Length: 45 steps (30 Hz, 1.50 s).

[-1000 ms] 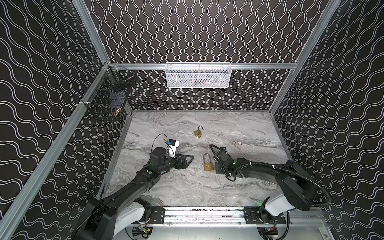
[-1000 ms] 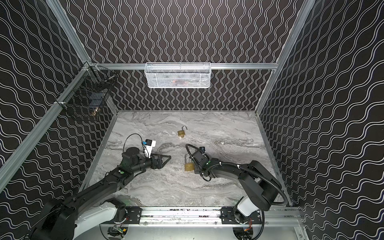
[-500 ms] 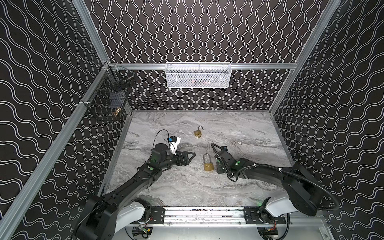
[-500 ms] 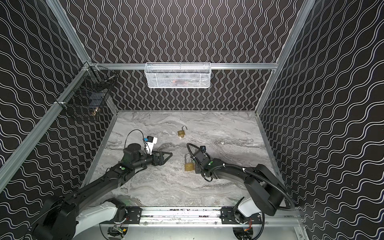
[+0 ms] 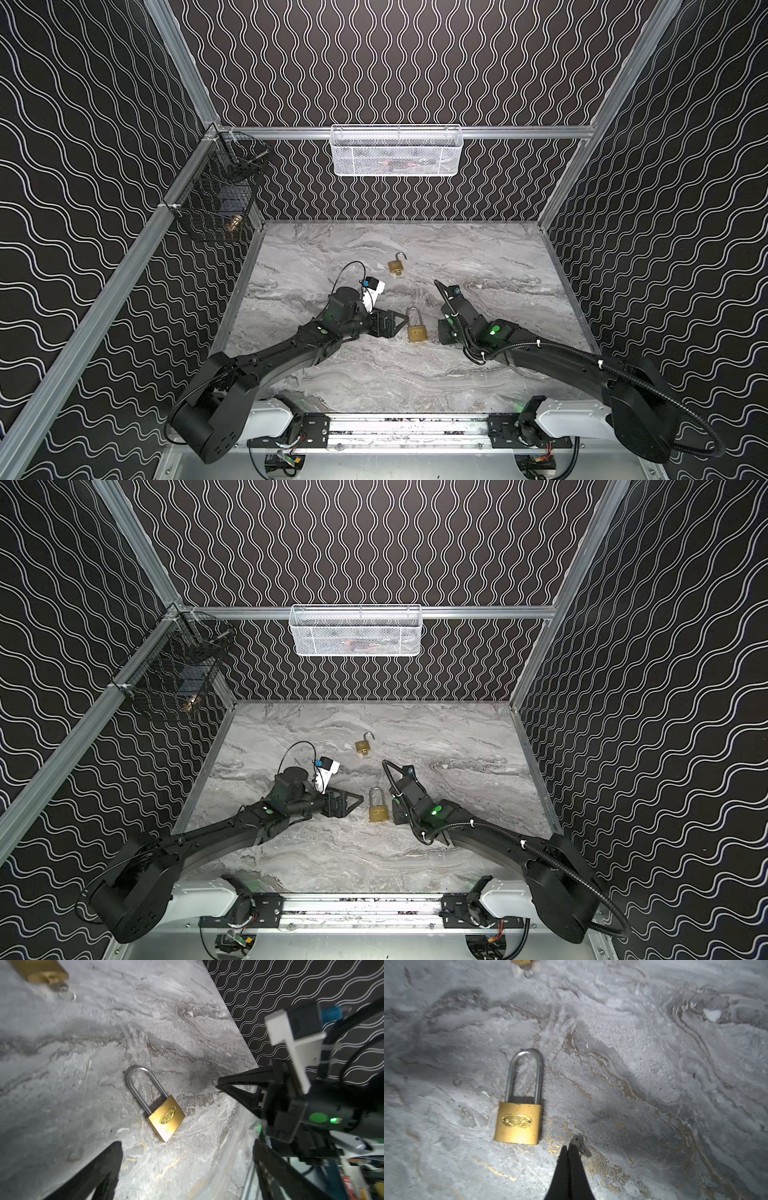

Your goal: Unlock with the key

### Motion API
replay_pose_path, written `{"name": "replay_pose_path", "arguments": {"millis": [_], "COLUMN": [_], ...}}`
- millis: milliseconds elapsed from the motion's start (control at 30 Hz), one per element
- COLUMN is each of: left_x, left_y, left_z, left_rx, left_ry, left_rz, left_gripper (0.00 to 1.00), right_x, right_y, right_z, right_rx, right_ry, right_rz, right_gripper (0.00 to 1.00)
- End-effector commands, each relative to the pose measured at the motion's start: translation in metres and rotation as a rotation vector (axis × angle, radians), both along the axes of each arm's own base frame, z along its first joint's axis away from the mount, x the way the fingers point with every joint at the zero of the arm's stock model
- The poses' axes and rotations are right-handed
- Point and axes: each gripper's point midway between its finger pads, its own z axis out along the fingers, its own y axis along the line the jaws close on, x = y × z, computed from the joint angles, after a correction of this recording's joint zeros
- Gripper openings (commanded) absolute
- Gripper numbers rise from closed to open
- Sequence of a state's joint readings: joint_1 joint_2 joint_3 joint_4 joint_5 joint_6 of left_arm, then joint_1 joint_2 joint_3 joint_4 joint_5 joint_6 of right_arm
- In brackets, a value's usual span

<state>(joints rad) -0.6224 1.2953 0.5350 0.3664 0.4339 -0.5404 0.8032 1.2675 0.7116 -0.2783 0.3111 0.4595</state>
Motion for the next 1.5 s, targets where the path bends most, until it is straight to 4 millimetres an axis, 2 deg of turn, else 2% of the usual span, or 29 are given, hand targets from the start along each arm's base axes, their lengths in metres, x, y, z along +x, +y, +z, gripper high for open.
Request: {"name": "replay_pose_path", "arguments": {"millis": [0,67,200,400,467,533,733,900,1033,1300,1467], "left_x": [0.011,0.004,-0.015,-0.024,-0.024,-0.024,-0.016,-0.016,-0.01,0.002,0.002], "left_y": [-0.004,-0.01,-0.025,-0.039,-0.047,-0.056,-0.075,-0.09,-0.095,-0.1,-0.104], "left_z": [0.019,0.025,0.036,0.035,0.025,0.02,0.021,0.017,0.013,0.014,0.017], "left_rx": [-0.02,-0.044,-0.087,-0.173,-0.152,-0.135,-0.141,-0.149,-0.145,-0.149,-0.157], "left_ry": [-0.252,-0.373,-0.612,-0.79,-0.829,-0.865,-0.896,-0.899,-0.88,-0.868,-0.88], "left_rz": [0.014,-0.01,-0.11,-0.185,-0.224,-0.25,-0.268,-0.289,-0.271,-0.226,-0.235], "left_gripper": [0.99,0.98,0.87,0.74,0.62,0.57,0.56,0.52,0.44,0.47,0.4], "right_x": [0.0,0.0,-0.001,-0.002,-0.003,-0.005,-0.009,-0.009,-0.01,-0.012,-0.012], "right_y": [0.003,0.007,0.014,0.021,0.023,0.025,0.03,0.034,0.037,0.037,0.037], "right_z": [0.013,0.023,0.041,0.066,0.073,0.081,0.097,0.102,0.106,0.108,0.109], "right_rx": [0.017,0.042,0.087,0.158,0.181,0.211,0.262,0.27,0.275,0.279,0.283], "right_ry": [-0.012,-0.025,-0.045,-0.079,-0.087,-0.096,-0.117,-0.122,-0.131,-0.136,-0.14], "right_rz": [0.019,0.03,0.057,0.082,0.085,0.093,0.107,0.12,0.129,0.133,0.135], "right_gripper": [0.0,0.0,0.0,0.0,0.0,0.0,0.0,0.0,0.0,0.0,0.0]}}
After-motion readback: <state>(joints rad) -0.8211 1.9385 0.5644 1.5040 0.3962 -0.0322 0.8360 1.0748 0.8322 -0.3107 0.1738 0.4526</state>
